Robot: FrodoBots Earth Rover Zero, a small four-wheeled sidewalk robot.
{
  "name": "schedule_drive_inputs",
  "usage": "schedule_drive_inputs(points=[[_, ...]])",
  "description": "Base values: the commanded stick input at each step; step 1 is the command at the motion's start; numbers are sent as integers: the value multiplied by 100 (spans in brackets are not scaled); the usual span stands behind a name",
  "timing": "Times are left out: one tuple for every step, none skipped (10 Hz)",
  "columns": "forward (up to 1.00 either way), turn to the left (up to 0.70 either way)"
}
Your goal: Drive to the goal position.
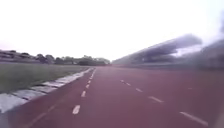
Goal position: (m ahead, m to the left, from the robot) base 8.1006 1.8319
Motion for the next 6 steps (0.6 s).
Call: schedule_drive_inputs(points=[[70, 2], [70, 2], [70, 2], [70, 2], [70, 2], [70, 2]])
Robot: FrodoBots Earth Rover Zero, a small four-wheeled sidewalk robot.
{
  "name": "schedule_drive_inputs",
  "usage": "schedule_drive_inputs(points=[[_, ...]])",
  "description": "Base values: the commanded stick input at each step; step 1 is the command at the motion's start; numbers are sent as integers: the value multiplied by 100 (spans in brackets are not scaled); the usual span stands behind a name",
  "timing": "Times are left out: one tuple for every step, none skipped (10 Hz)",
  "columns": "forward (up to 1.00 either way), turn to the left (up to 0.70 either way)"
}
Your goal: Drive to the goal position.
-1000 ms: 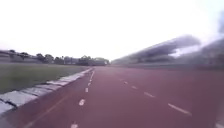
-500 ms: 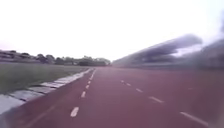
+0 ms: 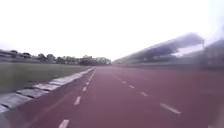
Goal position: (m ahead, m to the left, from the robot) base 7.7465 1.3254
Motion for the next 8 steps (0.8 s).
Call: schedule_drive_inputs(points=[[70, 2], [70, 2], [70, 2], [70, 2], [70, 2], [70, 2], [70, 2], [70, 2]])
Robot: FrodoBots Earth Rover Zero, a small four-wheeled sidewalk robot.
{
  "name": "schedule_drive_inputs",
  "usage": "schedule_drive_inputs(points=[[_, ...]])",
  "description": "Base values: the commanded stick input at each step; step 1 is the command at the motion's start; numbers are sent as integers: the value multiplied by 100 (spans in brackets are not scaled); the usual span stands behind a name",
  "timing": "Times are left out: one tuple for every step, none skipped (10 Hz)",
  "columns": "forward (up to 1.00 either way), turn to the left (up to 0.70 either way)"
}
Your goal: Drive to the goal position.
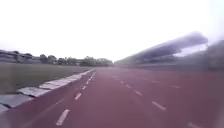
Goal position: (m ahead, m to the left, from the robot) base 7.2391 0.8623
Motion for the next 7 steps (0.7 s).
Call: schedule_drive_inputs(points=[[70, 3], [70, 3], [70, 2], [70, 3], [70, 3], [70, 3], [70, 2]])
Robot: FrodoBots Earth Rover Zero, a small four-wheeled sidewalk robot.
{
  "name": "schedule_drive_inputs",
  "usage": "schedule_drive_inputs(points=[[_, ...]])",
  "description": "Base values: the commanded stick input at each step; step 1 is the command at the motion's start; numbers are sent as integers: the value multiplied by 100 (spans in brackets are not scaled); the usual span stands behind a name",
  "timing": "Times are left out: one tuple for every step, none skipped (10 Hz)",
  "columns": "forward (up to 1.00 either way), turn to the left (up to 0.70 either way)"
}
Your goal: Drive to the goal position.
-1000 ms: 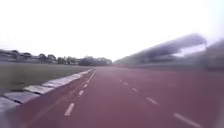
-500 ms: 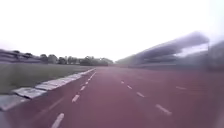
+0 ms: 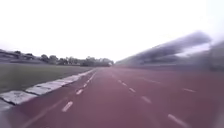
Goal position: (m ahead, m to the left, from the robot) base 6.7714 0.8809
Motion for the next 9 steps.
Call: schedule_drive_inputs(points=[[70, 3], [70, 3], [70, 2], [70, 3], [70, 3], [70, 2], [70, 2], [70, 2], [70, 2]])
